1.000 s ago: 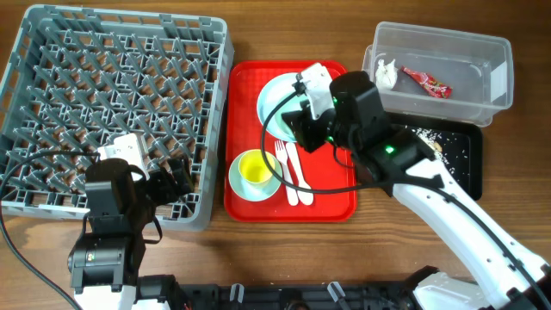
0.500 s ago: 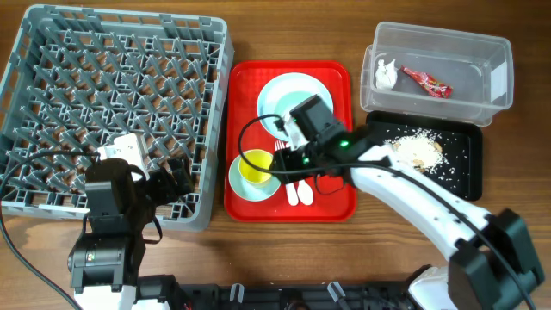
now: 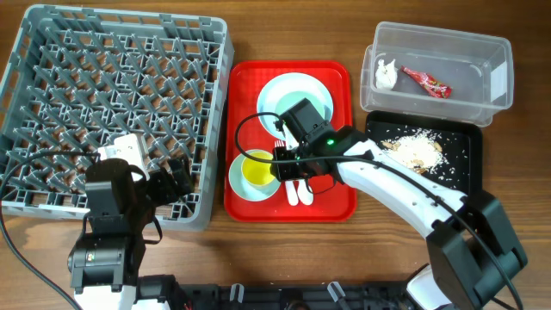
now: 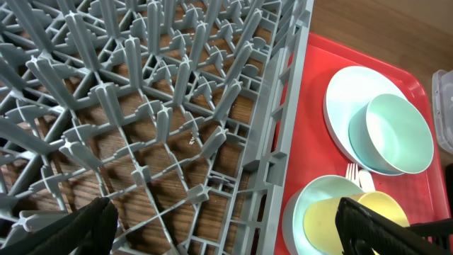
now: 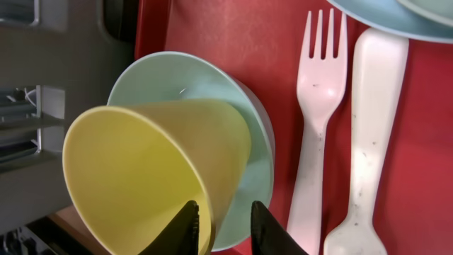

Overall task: Sort waste into correct bins and load items into the dishwasher rack
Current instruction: 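Lift the yellow cup and pass it toward the left gripper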

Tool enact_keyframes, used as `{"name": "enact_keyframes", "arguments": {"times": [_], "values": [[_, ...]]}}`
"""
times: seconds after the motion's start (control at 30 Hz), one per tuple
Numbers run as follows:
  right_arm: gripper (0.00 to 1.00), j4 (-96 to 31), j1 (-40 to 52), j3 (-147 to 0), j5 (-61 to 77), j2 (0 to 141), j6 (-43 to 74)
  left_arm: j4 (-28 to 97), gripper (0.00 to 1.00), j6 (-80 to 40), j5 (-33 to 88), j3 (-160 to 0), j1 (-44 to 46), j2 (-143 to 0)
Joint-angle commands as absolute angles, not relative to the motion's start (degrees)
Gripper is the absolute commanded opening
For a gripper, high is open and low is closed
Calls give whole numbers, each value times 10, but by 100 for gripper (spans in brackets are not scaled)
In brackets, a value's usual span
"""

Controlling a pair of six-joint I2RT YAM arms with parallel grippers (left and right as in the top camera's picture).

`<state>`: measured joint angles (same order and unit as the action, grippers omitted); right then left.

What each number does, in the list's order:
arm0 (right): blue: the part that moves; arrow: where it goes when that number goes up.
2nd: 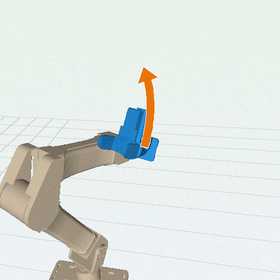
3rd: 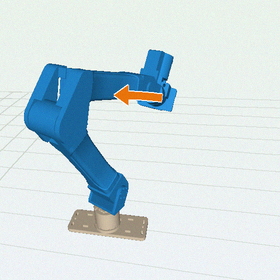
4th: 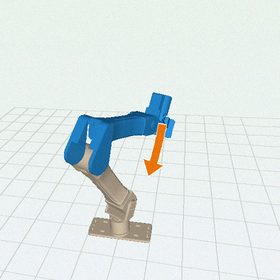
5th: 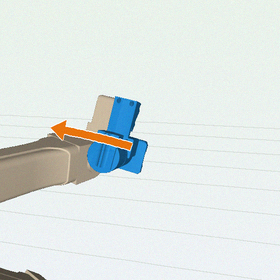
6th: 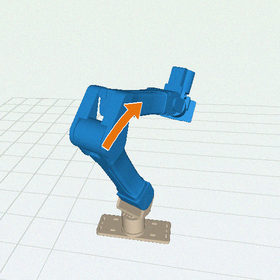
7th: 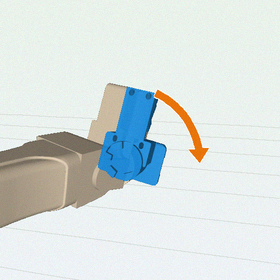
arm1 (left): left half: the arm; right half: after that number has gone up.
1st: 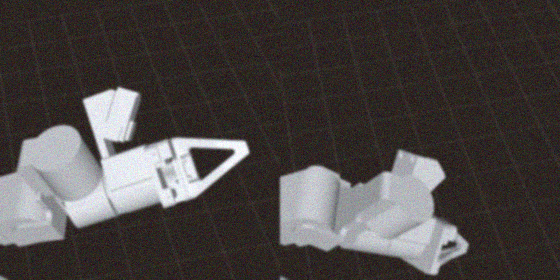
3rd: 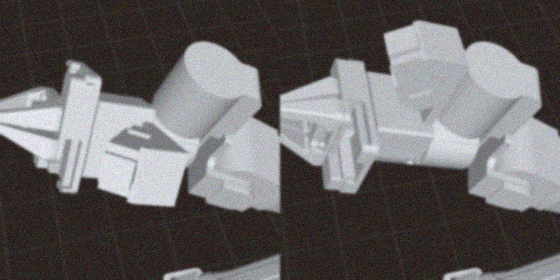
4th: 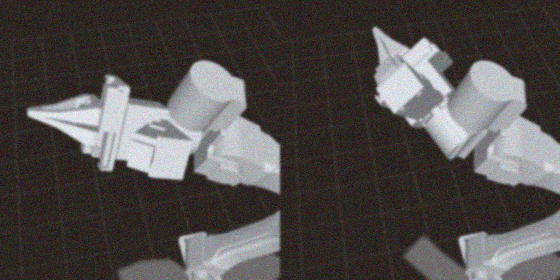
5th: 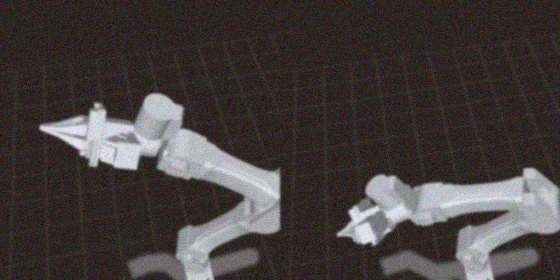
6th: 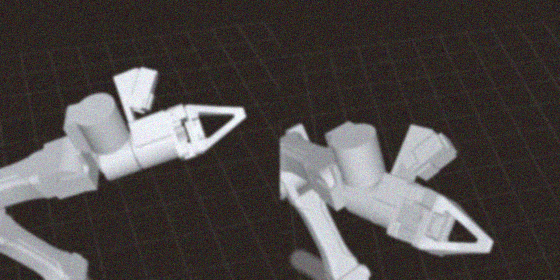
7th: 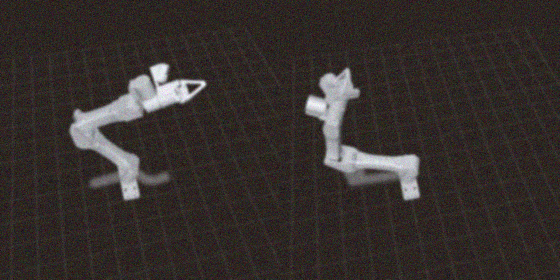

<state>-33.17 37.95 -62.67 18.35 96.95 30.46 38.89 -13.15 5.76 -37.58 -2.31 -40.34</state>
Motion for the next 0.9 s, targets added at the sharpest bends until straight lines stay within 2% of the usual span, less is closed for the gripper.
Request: {"name": "enact_keyframes", "arguments": {"times": [0.0, 0.23, 0.63, 0.8, 0.87], "values": [[19, -333, 381, -629, 174, 981, 321, 389, 100, -123, 51, -387, -20, -402], [4, -334, 381, -629, 176, 981, 333, 389, 100, -123, 50, -387, -20, -402], [4, -335, 366, -635, 160, 934, 329, 383, 100, -153, 56, -387, -20, -402], [4, -335, 316, -645, 159, 846, 323, 374, 100, -187, 111, -387, -20, -402], [4, -340, 288, -645, 174, 811, 313, 357, 100, -207, 167, -387, -20, -403]]}}
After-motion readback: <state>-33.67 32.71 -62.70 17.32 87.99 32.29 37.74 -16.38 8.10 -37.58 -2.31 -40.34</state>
